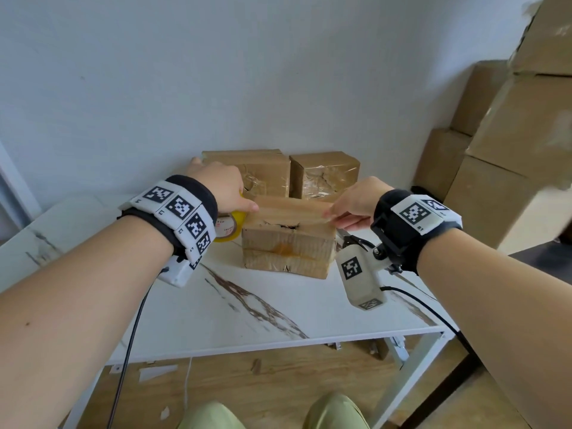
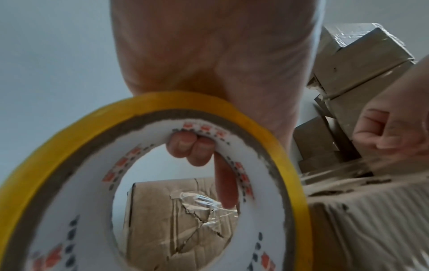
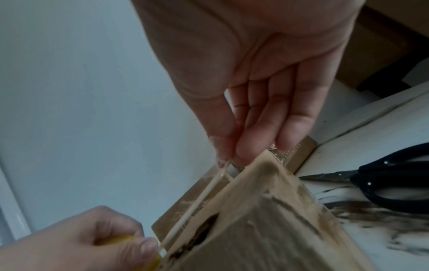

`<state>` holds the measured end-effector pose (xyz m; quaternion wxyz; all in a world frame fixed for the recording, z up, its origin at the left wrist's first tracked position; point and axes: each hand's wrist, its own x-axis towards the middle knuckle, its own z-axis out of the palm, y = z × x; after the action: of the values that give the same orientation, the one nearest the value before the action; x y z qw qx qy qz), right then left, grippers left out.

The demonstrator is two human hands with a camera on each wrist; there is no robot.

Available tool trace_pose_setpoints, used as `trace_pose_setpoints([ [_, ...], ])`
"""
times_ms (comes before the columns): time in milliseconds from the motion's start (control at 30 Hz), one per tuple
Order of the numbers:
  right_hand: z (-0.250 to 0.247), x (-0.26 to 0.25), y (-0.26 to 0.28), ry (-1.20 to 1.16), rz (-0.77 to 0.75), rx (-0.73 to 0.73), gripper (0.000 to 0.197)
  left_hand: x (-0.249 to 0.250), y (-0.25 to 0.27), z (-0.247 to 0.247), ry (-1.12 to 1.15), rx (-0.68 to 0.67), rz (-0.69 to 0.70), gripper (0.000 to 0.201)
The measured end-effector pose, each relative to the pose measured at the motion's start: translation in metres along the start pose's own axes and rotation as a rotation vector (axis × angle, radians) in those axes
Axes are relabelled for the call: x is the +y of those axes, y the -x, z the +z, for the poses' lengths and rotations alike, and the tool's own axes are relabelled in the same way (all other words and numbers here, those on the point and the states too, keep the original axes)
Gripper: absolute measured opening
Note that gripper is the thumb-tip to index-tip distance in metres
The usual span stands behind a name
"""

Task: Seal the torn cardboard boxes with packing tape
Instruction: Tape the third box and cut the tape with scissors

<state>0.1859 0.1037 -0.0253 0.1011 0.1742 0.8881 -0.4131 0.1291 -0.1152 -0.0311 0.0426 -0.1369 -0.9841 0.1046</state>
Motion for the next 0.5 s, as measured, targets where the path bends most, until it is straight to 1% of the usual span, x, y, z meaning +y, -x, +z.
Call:
trace_pose_setpoints([
  [33, 0.0, 0.001, -0.001, 0.007, 0.003, -0.005, 0.002, 0.002, -0.001, 0.0, -0.007, -0.01, 0.0, 0.051],
  [133, -0.001, 0.006, -0.008, 0.029, 0.014, -0.023, 0.018, 0.005, -0.001, 0.0, -0.004, -0.024, 0.01, 0.051],
  [233, 0.0, 0.006, -0.01, 0.079, 0.018, -0.079, 0.027, 0.006, -0.001, 0.001, 0.008, -0.056, 0.002, 0.052],
  [300, 0.001, 0.007, -0.013, 0.102, 0.008, -0.087, 0.032, 0.005, -0.001, 0.002, 0.018, -0.078, -0.002, 0.056],
  [367, -0.001, 0.008, -0.017, 0.1, -0.022, -0.059, 0.029, 0.004, -0.001, 0.002, 0.036, -0.092, -0.004, 0.057],
  [433, -0.001, 0.01, -0.018, 0.09, -0.058, -0.014, 0.02, 0.005, -0.002, 0.002, 0.055, -0.114, -0.01, 0.058],
  [500, -0.001, 0.01, -0.017, 0.109, -0.077, -0.01, 0.018, 0.005, -0.003, 0.003, 0.069, -0.136, -0.016, 0.059],
])
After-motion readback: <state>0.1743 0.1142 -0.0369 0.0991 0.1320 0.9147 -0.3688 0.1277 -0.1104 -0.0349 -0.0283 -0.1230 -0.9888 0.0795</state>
